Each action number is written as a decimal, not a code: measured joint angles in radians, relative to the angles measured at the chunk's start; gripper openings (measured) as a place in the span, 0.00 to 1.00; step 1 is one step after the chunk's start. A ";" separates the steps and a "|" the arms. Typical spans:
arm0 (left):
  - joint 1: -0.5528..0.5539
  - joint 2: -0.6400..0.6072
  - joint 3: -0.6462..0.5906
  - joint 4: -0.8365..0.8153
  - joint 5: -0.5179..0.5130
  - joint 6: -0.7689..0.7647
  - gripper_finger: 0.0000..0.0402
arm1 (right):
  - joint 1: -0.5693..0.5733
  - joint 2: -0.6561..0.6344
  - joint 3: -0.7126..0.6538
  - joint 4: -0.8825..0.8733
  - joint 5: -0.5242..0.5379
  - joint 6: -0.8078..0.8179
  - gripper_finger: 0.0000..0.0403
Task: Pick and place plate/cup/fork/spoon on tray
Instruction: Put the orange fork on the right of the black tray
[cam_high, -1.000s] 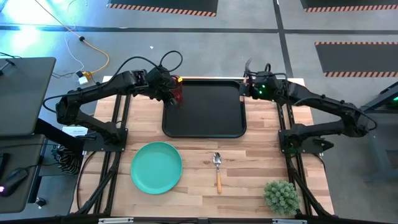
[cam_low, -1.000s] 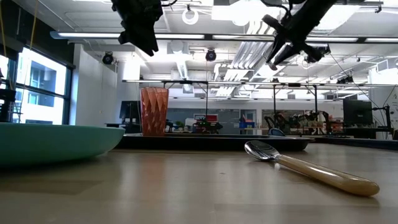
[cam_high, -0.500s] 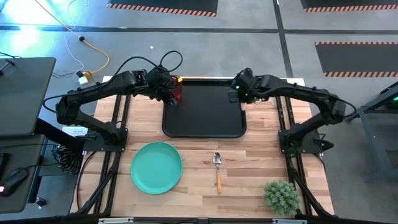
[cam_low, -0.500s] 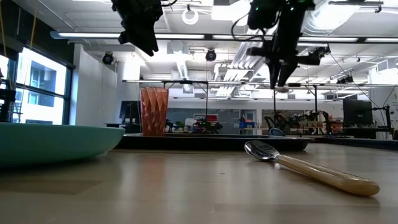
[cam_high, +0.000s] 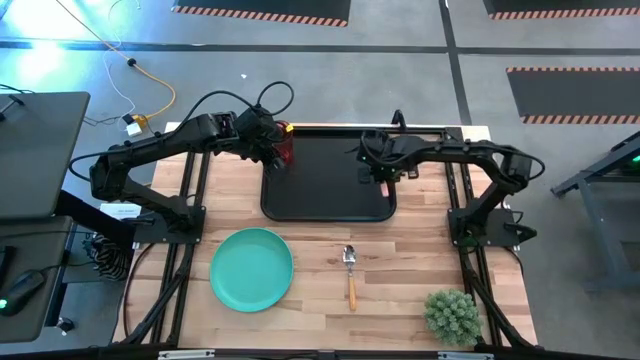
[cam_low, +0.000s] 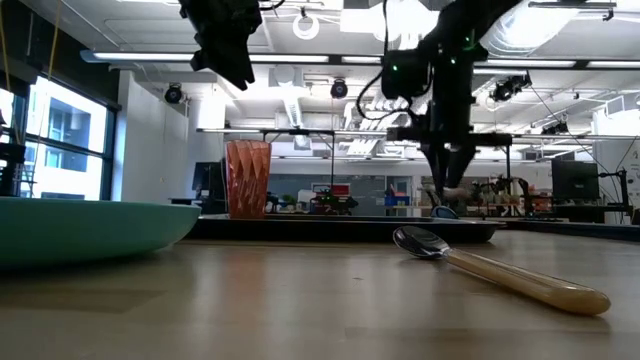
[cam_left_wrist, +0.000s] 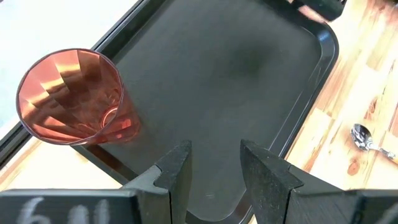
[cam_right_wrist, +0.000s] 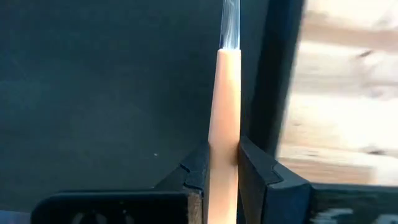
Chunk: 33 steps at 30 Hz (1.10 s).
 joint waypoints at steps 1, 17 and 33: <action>0.000 0.000 0.000 0.000 0.000 0.007 0.31 | 0.002 0.000 -0.020 0.018 -0.001 0.015 0.09; 0.000 0.000 0.000 0.000 0.000 0.022 0.31 | 0.002 0.002 -0.133 0.131 -0.018 0.068 0.09; 0.000 0.000 0.000 0.000 0.000 0.023 0.31 | -0.030 0.028 -0.161 0.215 -0.036 0.061 0.09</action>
